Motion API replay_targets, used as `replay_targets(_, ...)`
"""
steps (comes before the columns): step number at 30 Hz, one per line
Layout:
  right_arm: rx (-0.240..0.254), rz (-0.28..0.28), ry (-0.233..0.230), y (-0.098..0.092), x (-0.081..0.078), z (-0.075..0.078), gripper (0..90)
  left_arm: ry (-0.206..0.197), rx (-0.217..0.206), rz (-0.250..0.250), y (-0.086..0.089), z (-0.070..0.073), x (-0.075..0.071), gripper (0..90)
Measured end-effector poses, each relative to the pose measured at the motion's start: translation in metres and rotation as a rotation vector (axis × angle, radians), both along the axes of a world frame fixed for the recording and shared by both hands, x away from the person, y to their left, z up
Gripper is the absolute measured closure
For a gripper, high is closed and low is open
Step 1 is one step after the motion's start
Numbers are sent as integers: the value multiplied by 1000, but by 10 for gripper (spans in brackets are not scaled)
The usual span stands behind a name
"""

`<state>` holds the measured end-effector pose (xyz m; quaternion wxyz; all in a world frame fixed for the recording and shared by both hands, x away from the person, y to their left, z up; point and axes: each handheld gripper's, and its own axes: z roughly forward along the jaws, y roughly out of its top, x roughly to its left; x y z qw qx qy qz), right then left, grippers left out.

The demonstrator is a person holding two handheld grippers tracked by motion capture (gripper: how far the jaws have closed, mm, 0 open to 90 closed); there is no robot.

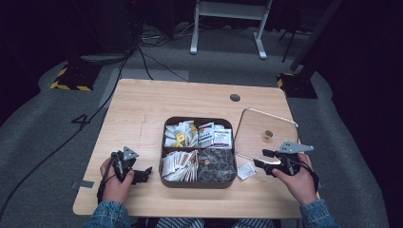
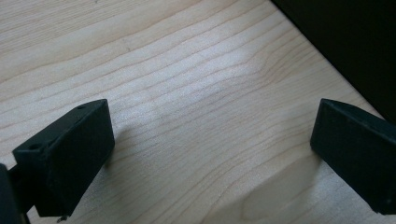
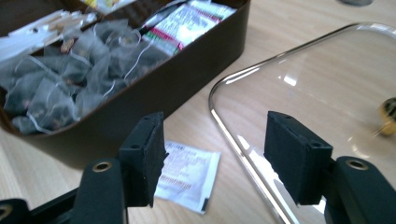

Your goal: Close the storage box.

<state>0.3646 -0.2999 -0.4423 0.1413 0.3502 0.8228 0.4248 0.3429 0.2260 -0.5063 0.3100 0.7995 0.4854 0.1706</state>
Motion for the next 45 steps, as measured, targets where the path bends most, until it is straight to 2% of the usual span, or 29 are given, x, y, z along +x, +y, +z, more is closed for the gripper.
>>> replay_targets(5, 11, -18, -36, -2, 8, 13, 382, -1, 1, -1, 0, 0, 0, 0)
replay_targets(9, 1, -46, -54, -5, 19, 21, 378, -1, 0, 0, 0, 0, 0, 0)
replay_targets(18, -39, -124, -44, -18, 48, 19, 377, -1, 1, 6, -1, 0, 0, 1)
replay_targets(26, -83, -201, -6, -31, 77, 4, 364, -1, 1, 6, -1, 0, 0, 1)
replay_targets(34, -111, -265, 32, -40, 98, -16, 349, -1, 1, 6, -1, 0, 0, 1)
replay_targets(45, -142, -300, 81, -44, 118, -43, 378, -1, 1, 6, -1, 0, 0, 1)
